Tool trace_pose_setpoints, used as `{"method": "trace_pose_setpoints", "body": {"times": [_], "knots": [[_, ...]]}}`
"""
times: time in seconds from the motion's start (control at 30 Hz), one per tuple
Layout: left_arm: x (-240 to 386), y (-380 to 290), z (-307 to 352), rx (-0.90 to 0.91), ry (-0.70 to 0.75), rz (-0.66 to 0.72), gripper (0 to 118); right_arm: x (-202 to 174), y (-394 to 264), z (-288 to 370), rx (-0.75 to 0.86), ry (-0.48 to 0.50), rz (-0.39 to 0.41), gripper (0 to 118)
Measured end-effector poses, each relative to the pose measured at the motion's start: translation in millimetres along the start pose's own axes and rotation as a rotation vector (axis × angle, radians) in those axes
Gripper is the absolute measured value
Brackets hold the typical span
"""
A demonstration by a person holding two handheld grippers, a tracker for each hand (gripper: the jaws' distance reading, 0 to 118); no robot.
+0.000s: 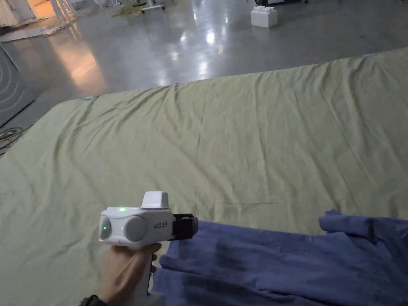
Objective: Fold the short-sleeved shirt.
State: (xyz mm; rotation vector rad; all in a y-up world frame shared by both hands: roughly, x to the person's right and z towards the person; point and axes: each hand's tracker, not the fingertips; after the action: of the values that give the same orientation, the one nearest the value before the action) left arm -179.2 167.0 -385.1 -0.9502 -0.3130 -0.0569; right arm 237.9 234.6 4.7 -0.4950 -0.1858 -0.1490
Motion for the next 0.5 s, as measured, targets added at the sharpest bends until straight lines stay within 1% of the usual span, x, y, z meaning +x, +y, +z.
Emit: {"method": "trace_pose_setpoints", "body": {"times": [0.1, 0.13, 0.17, 0.2, 0.23, 0.27, 0.3, 0.37, 0.4, 0.43, 0.5], "knots": [[-4, 2, -32, -0.077, 0.013, 0.024, 77, 11, -4, -1, -0.029, -0.035, -0.027, 1], [-5, 0, -40, -0.102, 0.004, 0.028, 73, 14, -5, -1, -0.035, -0.046, -0.029, 1], [-4, -2, -47, -0.120, 0.004, 0.035, 66, 17, -6, -2, -0.040, -0.058, -0.031, 1], [-3, -4, -51, -0.130, 0.033, 0.034, 59, 19, -7, -2, -0.044, -0.067, -0.032, 1], [-1, -6, -51, -0.123, 0.056, 0.017, 59, 19, -7, -3, -0.050, -0.075, -0.033, 1], [3, -8, -50, -0.108, 0.046, 0.006, 58, 21, -8, -4, -0.054, -0.079, -0.034, 1], [5, -7, -48, -0.093, 0.063, -0.018, 54, 22, -9, -5, -0.059, -0.082, -0.036, 1], [11, -7, -46, -0.086, 0.078, -0.058, 34, 23, -9, -8, -0.066, -0.084, -0.042, 1], [17, -8, -44, -0.089, 0.095, -0.073, 15, 23, -9, -10, -0.071, -0.083, -0.042, 1], [20, -8, -44, -0.091, 0.123, -0.075, 11, 24, -8, -12, -0.076, -0.078, -0.029, 1], [27, -10, -48, -0.108, 0.133, -0.098, 9, 29, -2, -19, -0.074, -0.086, -0.007, 1]]}}
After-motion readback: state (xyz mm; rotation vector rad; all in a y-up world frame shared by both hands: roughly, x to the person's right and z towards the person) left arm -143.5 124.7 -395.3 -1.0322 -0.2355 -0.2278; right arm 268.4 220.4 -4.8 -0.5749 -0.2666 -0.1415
